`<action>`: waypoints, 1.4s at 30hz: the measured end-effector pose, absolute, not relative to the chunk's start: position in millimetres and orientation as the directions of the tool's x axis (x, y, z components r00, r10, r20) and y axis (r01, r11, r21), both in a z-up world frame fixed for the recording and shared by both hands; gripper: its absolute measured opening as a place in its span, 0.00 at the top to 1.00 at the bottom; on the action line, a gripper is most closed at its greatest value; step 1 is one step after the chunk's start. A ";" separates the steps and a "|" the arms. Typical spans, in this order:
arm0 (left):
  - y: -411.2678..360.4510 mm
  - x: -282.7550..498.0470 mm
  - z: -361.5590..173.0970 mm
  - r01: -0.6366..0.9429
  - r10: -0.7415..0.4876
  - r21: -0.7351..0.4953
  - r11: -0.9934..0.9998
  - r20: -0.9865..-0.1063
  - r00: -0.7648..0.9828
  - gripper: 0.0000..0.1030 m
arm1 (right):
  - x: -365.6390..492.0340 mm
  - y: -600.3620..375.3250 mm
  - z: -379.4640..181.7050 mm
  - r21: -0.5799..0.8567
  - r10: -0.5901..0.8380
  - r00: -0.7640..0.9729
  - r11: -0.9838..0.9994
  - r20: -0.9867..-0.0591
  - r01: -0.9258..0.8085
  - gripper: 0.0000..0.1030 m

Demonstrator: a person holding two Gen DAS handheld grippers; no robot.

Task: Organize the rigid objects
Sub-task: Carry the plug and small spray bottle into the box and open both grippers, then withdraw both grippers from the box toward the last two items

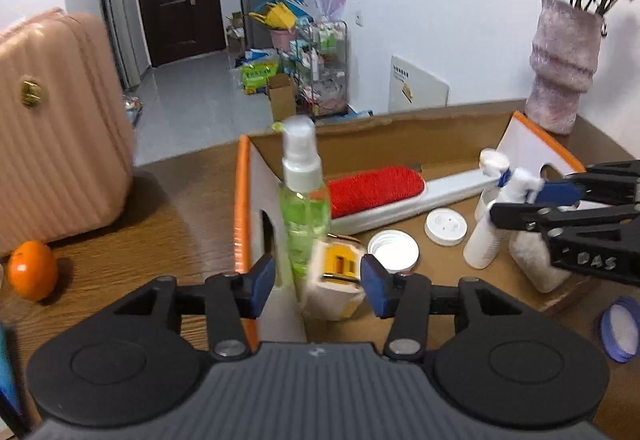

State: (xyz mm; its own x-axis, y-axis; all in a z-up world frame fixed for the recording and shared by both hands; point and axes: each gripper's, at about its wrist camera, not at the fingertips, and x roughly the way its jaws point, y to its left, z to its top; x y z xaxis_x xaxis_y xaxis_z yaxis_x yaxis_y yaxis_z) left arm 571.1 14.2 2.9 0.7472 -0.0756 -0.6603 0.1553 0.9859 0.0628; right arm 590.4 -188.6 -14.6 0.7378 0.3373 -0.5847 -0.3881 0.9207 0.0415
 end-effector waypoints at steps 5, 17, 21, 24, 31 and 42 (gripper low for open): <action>26.7 524.7 55.8 0.126 -0.059 0.068 0.990 -0.607 0.792 0.50 | 548.1 -205.4 44.0 0.024 0.330 0.785 0.927 -0.524 -0.374 0.65; 20.0 336.3 161.1 0.153 -0.102 0.084 0.985 -0.434 0.895 0.29 | 390.8 -256.2 165.4 -0.033 0.322 0.866 0.932 -0.382 -0.361 0.48; 13.4 262.4 156.6 0.154 -0.124 0.059 0.986 -0.356 0.926 0.17 | 324.4 -266.7 160.2 -0.024 0.340 0.878 0.929 -0.337 -0.369 0.41; 4.3 204.3 133.0 0.148 -0.124 0.064 0.987 -0.288 0.950 0.10 | 262.0 -276.7 140.1 0.005 0.374 0.892 0.923 -0.255 -0.386 0.20; -24.7 85.9 62.5 0.076 -0.067 0.037 0.996 -0.207 0.976 0.00 | 128.3 -278.0 49.5 0.036 0.360 0.922 0.933 -0.142 -0.359 0.05; -42.8 52.1 27.1 0.089 -0.062 0.098 0.991 -0.254 0.965 0.00 | 73.5 -258.7 -14.7 0.026 0.345 0.905 0.937 -0.250 -0.350 0.05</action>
State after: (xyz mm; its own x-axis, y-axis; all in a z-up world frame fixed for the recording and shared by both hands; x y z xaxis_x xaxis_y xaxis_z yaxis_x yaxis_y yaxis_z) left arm 52.1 -42.8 27.1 0.9653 -0.0616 -0.2539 0.0890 0.9912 0.0981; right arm 73.5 -258.7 -14.7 0.9047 0.3446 -0.2504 -0.3496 0.9365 0.0258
